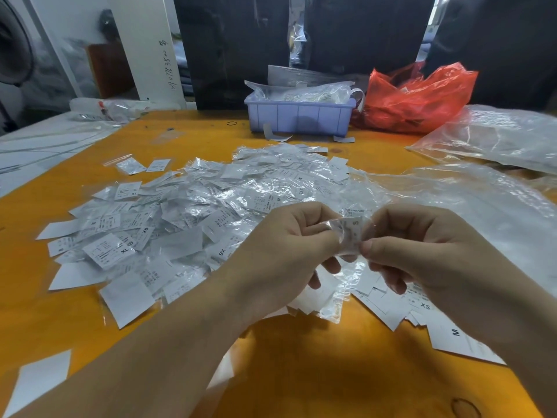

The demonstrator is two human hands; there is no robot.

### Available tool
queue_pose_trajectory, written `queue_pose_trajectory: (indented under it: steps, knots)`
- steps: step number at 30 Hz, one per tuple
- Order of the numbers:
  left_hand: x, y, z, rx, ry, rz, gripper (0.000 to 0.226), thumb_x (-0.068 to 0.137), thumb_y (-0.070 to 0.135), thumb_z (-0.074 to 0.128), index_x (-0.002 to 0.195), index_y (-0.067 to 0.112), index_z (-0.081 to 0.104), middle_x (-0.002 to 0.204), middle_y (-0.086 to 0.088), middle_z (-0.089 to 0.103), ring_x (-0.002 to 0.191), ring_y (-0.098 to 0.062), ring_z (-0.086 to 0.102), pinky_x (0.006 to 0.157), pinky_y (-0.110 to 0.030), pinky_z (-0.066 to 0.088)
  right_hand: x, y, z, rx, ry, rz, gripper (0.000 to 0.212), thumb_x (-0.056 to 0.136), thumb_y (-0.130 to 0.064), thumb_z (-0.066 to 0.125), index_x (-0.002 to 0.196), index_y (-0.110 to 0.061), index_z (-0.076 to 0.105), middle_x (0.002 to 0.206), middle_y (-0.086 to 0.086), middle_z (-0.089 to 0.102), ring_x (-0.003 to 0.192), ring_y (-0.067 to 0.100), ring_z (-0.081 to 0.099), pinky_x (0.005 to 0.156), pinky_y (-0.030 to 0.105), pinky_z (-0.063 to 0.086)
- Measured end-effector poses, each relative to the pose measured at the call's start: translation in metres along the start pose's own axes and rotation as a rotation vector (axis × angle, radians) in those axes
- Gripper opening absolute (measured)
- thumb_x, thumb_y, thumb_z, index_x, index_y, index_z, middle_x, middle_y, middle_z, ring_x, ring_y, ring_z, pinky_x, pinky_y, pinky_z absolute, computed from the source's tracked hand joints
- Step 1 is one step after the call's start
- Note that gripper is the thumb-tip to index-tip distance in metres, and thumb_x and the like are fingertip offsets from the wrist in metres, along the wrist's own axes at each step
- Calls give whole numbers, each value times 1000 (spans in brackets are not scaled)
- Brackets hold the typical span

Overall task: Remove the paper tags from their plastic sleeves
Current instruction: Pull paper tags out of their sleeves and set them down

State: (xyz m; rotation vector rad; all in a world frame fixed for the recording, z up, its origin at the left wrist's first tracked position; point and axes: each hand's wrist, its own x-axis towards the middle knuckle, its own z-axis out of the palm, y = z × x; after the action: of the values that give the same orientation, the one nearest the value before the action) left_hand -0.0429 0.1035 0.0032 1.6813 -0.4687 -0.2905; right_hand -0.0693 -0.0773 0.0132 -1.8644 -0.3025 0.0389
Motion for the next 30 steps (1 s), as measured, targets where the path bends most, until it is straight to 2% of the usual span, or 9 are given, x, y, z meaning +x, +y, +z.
queue_pose_trajectory:
  steps: [5,8,11,14,16,19,23,26,30]
  knots:
    - [0,-3,0,65,60,40,11,80,24,70,78,14,65,63,6,66,63,-8,62,51,-24,48,1,4,4,-51,-34,-1,18,68,-36,68,76,-19,70,59,1,61,50,9,53,48,23,43]
    - [1,-4,-2,36,28,6,7,85,15,71,80,15,67,68,3,67,65,-10,62,51,-26,47,1,4,2,-43,-33,-3,10,74,-30,70,76,-20,72,59,1,62,50,9,53,47,22,43]
    - [2,-3,-4,0,18,27,14,81,22,67,88,11,71,77,0,69,67,-10,62,51,-22,47,3,3,-2,3,-5,-5,8,76,-26,67,73,-21,73,58,2,61,49,12,51,46,22,42]
    - [1,-2,-3,60,74,85,18,81,26,68,87,10,72,72,4,70,64,-7,61,50,-22,46,3,4,-3,-23,27,-7,16,87,-16,67,72,-20,72,58,3,61,49,12,51,46,23,41]
    - [0,-3,-2,76,110,106,14,84,23,70,84,10,70,68,5,69,60,-6,59,50,-20,45,2,4,-2,-37,28,-12,15,84,-23,66,71,-18,70,58,3,61,50,11,51,47,24,41]
    - [0,-3,-2,64,154,121,15,85,16,71,75,8,64,62,4,67,54,-3,56,48,-15,43,1,3,1,-36,-7,-14,30,77,-47,72,70,-18,70,58,3,61,51,11,52,47,21,42]
    - [0,-3,-2,54,130,85,18,82,20,76,73,13,62,64,2,67,57,-6,58,48,-21,44,2,2,1,-12,9,-21,29,75,-44,74,69,-16,70,56,3,60,50,12,50,46,21,41]
    - [1,-4,-2,37,130,66,7,87,20,71,84,16,67,69,5,67,61,-6,60,49,-21,47,2,3,-1,7,37,-32,31,66,-45,66,66,-14,68,55,3,58,49,12,50,48,24,41]
    - [0,-5,-2,77,203,164,5,87,22,71,89,26,69,80,2,69,65,-6,63,52,-18,49,3,2,-3,10,61,-27,27,61,-45,70,63,-18,69,52,1,56,48,12,49,48,27,40]
